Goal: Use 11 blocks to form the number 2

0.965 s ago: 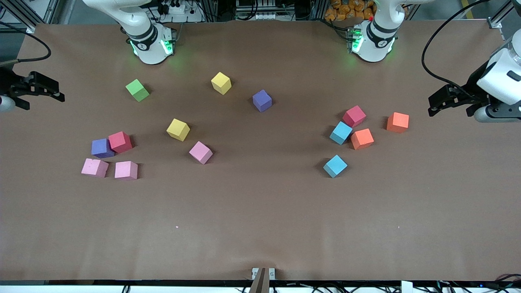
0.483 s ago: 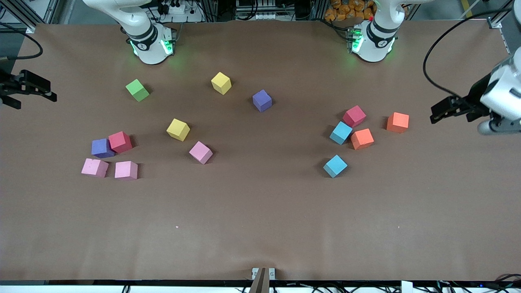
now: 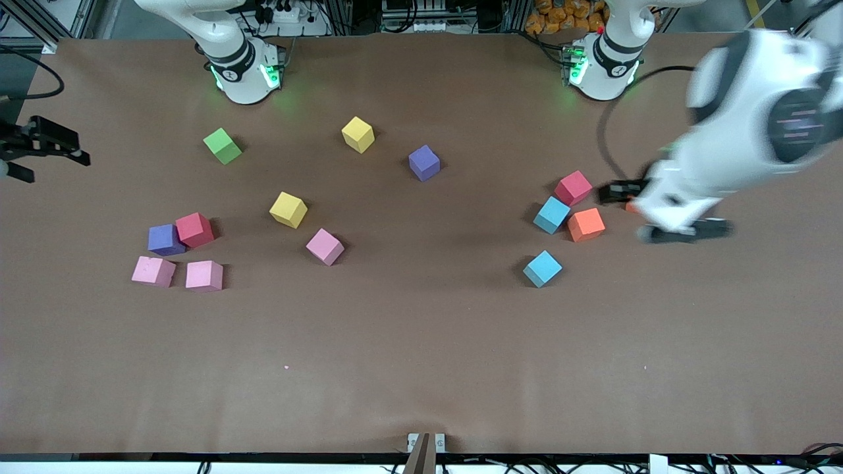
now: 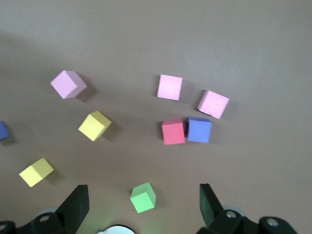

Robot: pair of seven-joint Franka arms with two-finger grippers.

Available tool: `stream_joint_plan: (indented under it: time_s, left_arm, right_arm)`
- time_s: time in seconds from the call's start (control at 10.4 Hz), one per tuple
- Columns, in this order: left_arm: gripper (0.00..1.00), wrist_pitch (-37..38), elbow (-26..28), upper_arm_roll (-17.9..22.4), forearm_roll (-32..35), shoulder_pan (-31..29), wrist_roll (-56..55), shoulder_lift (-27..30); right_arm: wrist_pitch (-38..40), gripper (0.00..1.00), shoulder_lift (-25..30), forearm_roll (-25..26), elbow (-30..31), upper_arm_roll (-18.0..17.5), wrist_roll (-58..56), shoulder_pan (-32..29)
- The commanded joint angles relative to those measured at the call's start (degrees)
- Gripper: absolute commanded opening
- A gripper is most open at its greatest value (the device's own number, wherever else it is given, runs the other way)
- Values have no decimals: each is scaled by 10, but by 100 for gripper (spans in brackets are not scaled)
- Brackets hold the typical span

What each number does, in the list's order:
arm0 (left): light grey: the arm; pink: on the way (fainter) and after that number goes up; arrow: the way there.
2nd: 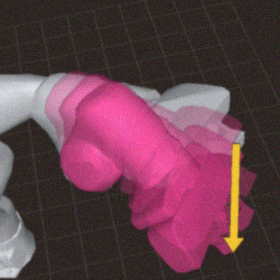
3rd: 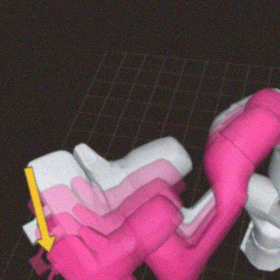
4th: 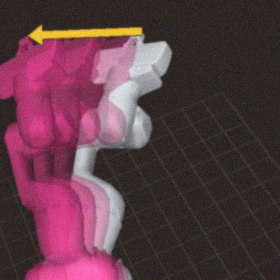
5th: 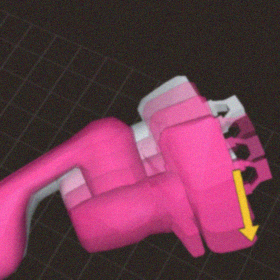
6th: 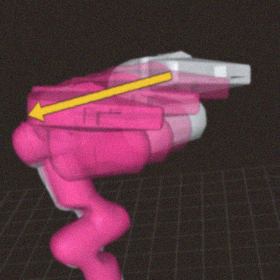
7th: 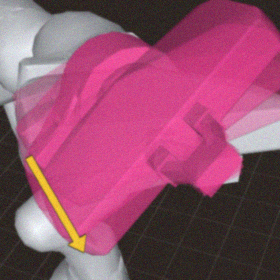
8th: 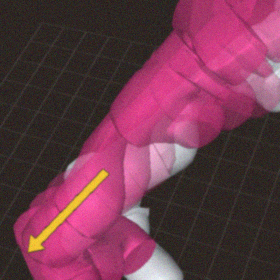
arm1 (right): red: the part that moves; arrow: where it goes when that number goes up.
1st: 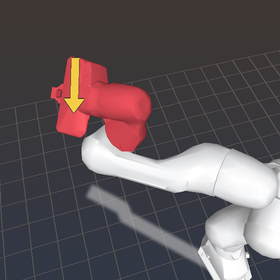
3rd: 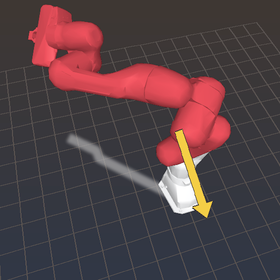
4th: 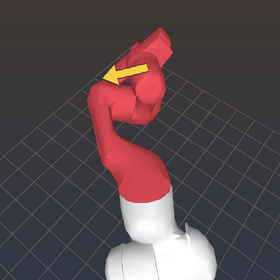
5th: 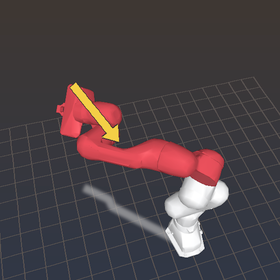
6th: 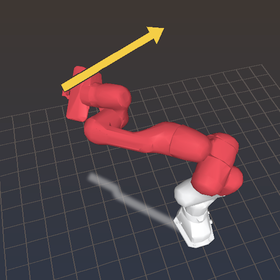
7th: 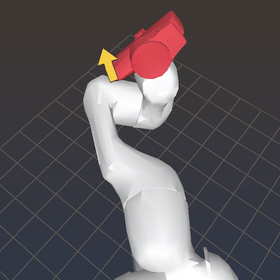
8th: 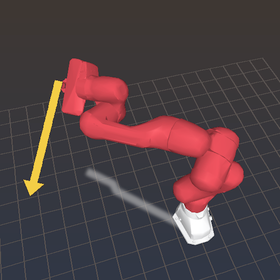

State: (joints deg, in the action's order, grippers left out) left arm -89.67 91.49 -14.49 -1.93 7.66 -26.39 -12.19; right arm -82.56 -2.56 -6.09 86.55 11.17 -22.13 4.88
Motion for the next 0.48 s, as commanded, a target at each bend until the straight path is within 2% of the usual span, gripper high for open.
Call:
stream_joint_plan:
  time_s: [0.0,0.39]
  left_arm:
    - [100,-25,13,-23,-23,65,-108,-20]
    - [100,-80,13,-23,-46,209,-277,-90]
  right_arm:
    - [-8,100,-30,-40,-9,-29,-6,-11]
    - [-34,100,-26,-17,16,-152,257,-9]
